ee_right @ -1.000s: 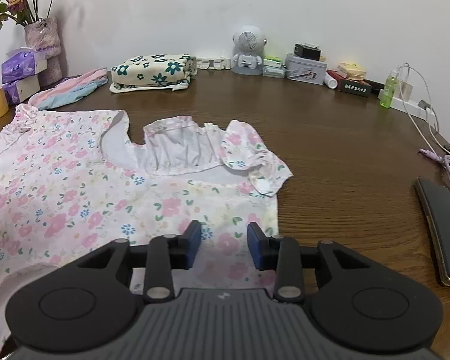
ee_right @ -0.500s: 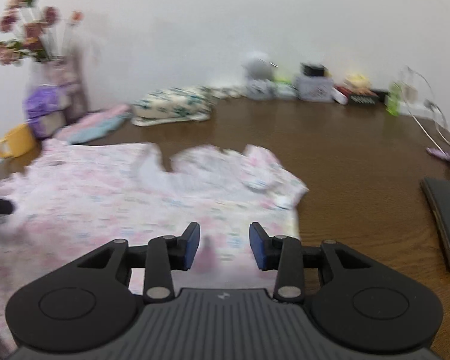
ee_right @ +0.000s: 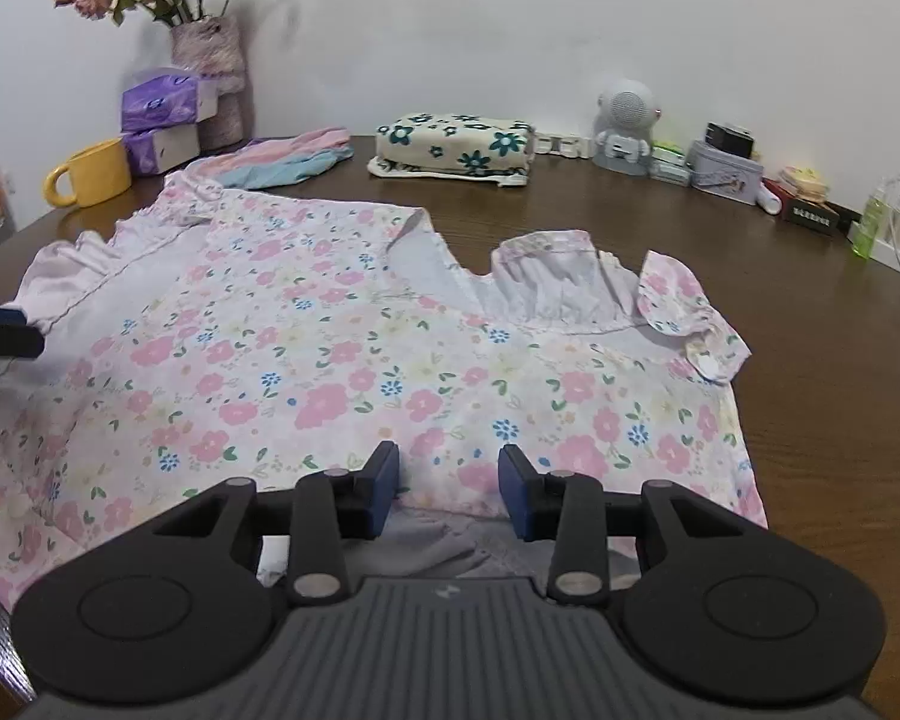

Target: Fold clothes

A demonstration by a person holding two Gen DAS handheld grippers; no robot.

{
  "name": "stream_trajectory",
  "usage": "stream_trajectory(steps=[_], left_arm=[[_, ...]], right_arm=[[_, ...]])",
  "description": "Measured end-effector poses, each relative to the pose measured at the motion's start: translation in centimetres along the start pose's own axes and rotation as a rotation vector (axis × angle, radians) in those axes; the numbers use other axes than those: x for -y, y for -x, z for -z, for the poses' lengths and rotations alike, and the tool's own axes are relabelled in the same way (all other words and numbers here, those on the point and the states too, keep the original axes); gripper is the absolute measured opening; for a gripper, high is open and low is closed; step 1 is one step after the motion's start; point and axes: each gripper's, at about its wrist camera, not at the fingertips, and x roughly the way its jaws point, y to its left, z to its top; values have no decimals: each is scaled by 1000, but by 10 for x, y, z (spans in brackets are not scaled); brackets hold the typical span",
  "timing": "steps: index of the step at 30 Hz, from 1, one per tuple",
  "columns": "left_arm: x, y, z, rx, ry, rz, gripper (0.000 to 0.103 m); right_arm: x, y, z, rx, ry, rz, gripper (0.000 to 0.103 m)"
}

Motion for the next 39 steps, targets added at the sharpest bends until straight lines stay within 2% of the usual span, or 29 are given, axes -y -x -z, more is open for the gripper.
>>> stream_trajectory(steps=[7, 12, 15, 17, 21, 23, 25, 30, 34, 39], left_arm=[[-10, -2, 8, -14, 36, 11, 80], [-10, -2, 9, -14, 39, 18, 81], [-10, -1, 7, -19, 44, 25, 85], [-8, 3, 8, -6, 37, 32, 90], [-2, 15, 9, 40, 13, 42, 95], [0, 21, 9, 62, 9, 41, 98], [0, 28, 11, 87, 13, 39, 99], [-6, 44, 19, 148, 71, 13, 100], [-7, 57, 26, 185, 79, -12, 100], [-9, 74, 38, 226, 69, 26, 100]], right_arm=[[2, 3, 6, 18, -27, 18, 38], [1, 4, 3, 9, -49, 33, 45], [1, 12, 2, 40, -96, 7, 56], [-2, 18, 2, 66, -104, -12, 76], [-12, 30, 3, 94, -92, -21, 86], [-16, 34, 5, 100, -95, -23, 96], [-19, 39, 7, 107, -107, -13, 102], [-25, 52, 13, 127, -153, 30, 103], [-27, 62, 21, 133, -222, 22, 103], [-31, 73, 35, 163, -322, -4, 103]])
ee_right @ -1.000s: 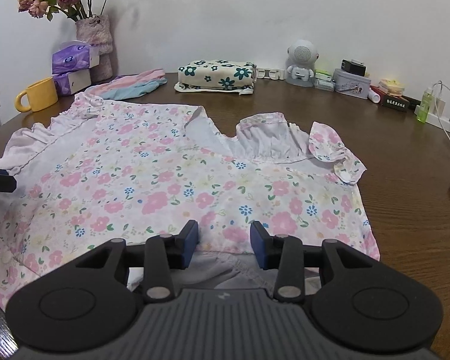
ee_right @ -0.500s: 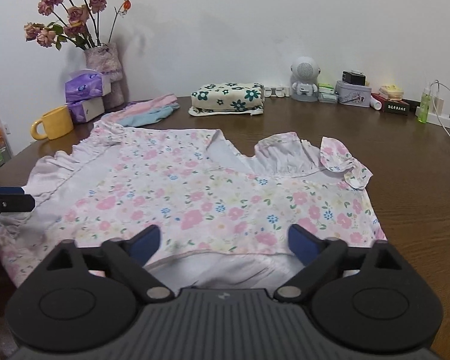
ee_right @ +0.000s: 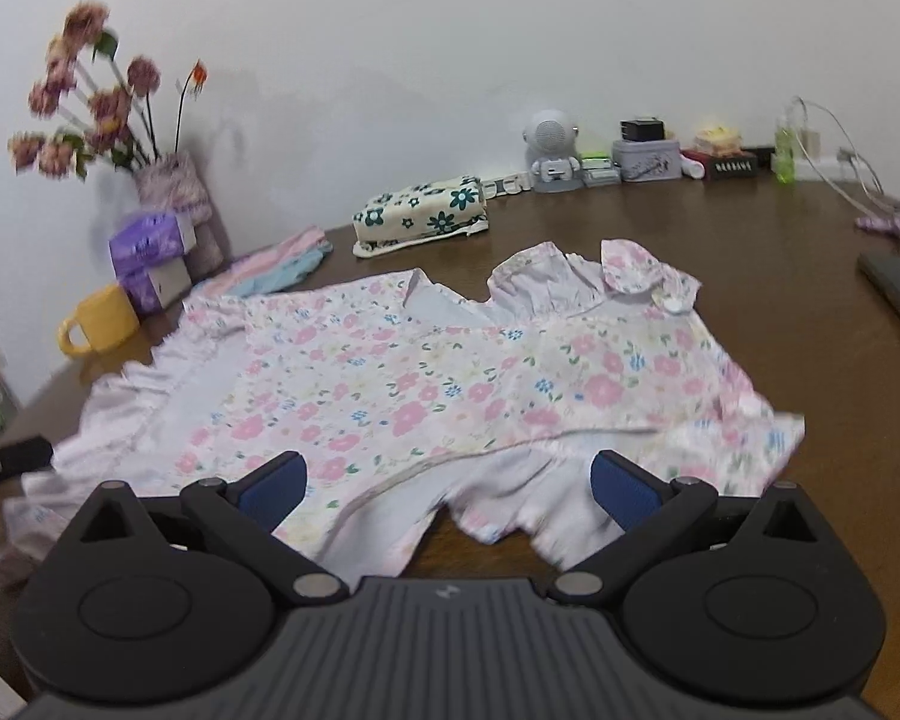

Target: Fold clothes

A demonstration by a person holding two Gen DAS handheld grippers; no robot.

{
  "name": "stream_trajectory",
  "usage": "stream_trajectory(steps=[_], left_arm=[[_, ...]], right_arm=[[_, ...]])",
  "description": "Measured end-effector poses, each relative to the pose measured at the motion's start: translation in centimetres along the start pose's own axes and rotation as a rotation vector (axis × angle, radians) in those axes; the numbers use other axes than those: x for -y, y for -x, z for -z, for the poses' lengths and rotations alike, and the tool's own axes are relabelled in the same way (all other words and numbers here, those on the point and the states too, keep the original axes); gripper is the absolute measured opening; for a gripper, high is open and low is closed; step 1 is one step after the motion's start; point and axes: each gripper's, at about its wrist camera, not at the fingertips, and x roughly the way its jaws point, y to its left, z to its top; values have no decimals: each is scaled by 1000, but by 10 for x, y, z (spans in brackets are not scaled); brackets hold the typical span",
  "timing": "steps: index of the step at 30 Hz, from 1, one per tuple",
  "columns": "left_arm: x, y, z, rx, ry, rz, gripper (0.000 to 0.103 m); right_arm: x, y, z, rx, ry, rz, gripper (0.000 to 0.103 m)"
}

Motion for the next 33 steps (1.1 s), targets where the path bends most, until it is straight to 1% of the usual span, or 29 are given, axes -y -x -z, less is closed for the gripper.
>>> stream_trajectory(steps=[3, 5, 7, 9, 11, 13, 14, 15, 19, 20, 21, 23, 24, 26, 27, 29, 31, 33], left_arm=[[-2, 14, 6, 15, 15, 26, 100], [0, 21, 9, 12, -3, 18, 100], [3, 30, 13, 17, -39, -2, 100], [4, 37, 17, 15, -84, -20, 100], [5, 44, 21, 7, -131, -33, 99], [4, 50, 24, -14, -184, -20, 97], [4, 53, 25, -25, -217, -12, 93], [3, 55, 26, -35, -251, -3, 92], [5, 58, 28, -96, -433, -1, 84], [5, 57, 29, -117, -469, 2, 79], [5, 56, 30, -140, -505, 6, 76], [5, 54, 32, -185, -569, 14, 63], [4, 54, 33, -200, -593, 18, 61], [3, 54, 33, -221, -637, 25, 50], [3, 54, 32, -226, -660, 26, 48], [2, 53, 29, -235, -696, 31, 46], [2, 51, 27, -252, -722, 39, 44], [3, 49, 27, -265, -745, 49, 44]], right_arm=[[-7, 10, 9, 36, -7, 3, 103], [-17, 16, 17, 69, 45, 33, 103], [-28, 22, 23, 83, 129, 51, 103], [-39, 27, 26, 80, 208, 32, 103], [-47, 31, 29, 62, 271, -7, 103], [-56, 32, 30, 24, 336, -49, 102], [-60, 32, 30, 5, 368, -71, 102], [-65, 32, 31, -13, 405, -89, 102], [-88, 31, 38, -79, 623, -122, 88], [-94, 30, 41, -93, 675, -129, 82], [-98, 30, 44, -109, 727, -134, 79], [-105, 29, 49, -138, 811, -137, 69], [-107, 29, 50, -150, 846, -139, 67], [-110, 29, 51, -164, 896, -142, 65], [-111, 28, 51, -174, 922, -145, 62], [-115, 28, 50, -193, 967, -156, 49], [-118, 25, 49, -215, 1000, -170, 45], [-119, 20, 48, -245, 1020, -183, 40]])
